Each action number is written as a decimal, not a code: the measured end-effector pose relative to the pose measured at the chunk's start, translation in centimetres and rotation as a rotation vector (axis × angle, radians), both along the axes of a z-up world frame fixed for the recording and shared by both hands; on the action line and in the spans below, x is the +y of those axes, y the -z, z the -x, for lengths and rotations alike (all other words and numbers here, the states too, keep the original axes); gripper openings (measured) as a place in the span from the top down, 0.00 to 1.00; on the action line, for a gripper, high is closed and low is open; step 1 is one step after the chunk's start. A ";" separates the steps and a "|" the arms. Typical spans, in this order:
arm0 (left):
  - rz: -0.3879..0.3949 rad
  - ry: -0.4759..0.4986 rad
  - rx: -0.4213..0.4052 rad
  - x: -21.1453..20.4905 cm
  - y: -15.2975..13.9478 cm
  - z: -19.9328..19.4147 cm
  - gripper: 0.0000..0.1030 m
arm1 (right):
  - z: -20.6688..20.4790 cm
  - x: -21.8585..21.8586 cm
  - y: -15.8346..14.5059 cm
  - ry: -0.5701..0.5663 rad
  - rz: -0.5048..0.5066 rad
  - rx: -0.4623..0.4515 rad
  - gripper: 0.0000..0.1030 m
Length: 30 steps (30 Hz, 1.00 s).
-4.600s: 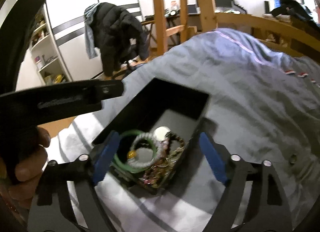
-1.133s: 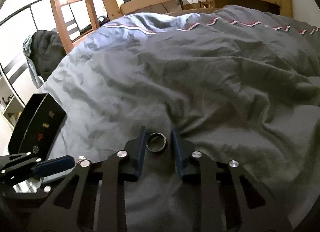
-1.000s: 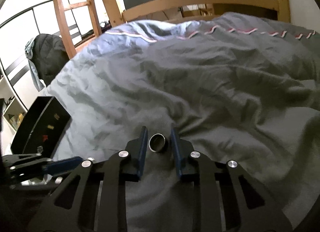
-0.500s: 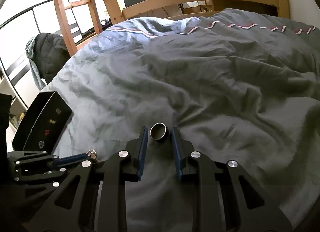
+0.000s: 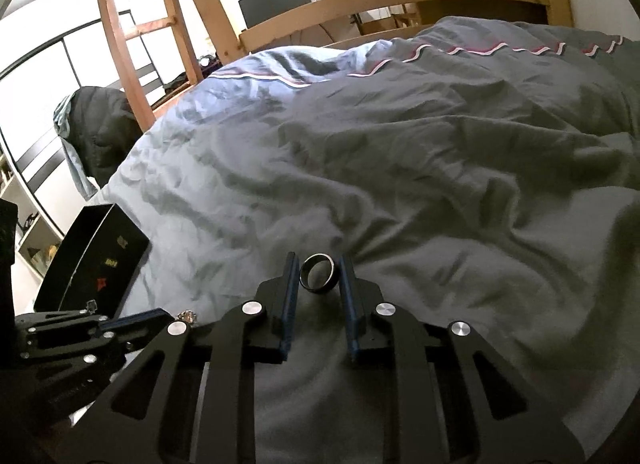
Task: Organize jewelry
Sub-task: 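Grasp the gold chain with the left tool while the right tool grasps the dark ring, then carry the gold chain and dark ring into the black box and open both tools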
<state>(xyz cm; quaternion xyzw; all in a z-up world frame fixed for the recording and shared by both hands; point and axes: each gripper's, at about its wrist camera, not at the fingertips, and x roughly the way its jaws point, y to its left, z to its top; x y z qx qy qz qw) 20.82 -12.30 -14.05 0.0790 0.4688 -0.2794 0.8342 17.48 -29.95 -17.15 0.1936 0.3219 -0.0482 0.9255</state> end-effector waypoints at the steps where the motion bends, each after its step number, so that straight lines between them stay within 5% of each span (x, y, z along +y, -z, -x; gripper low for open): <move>1: 0.009 -0.005 -0.002 0.2 -0.2 0.0 0.98 | 0.0 0.0 -0.1 0.000 0.004 -0.002 0.80; 8: 0.000 0.021 -0.003 -0.7 0.3 0.0 0.95 | -1.0 -0.1 0.9 -0.001 -0.008 0.059 0.79; 12: -0.022 0.033 -0.020 -1.6 0.8 -0.3 0.68 | -1.3 -0.1 1.3 -0.005 -0.014 0.071 0.79; 14: -0.020 0.035 0.001 -1.7 1.3 -0.7 0.70 | -1.3 0.0 1.3 -0.004 -0.015 0.071 0.79; 16: -0.024 0.031 0.025 -1.6 1.7 -1.0 0.90 | -1.3 0.0 1.3 -0.004 -0.015 0.072 0.79; 30: 0.114 -0.063 -0.046 2.8 -3.7 -0.2 0.90 | 0.1 0.4 -0.4 -0.007 0.011 -0.013 0.85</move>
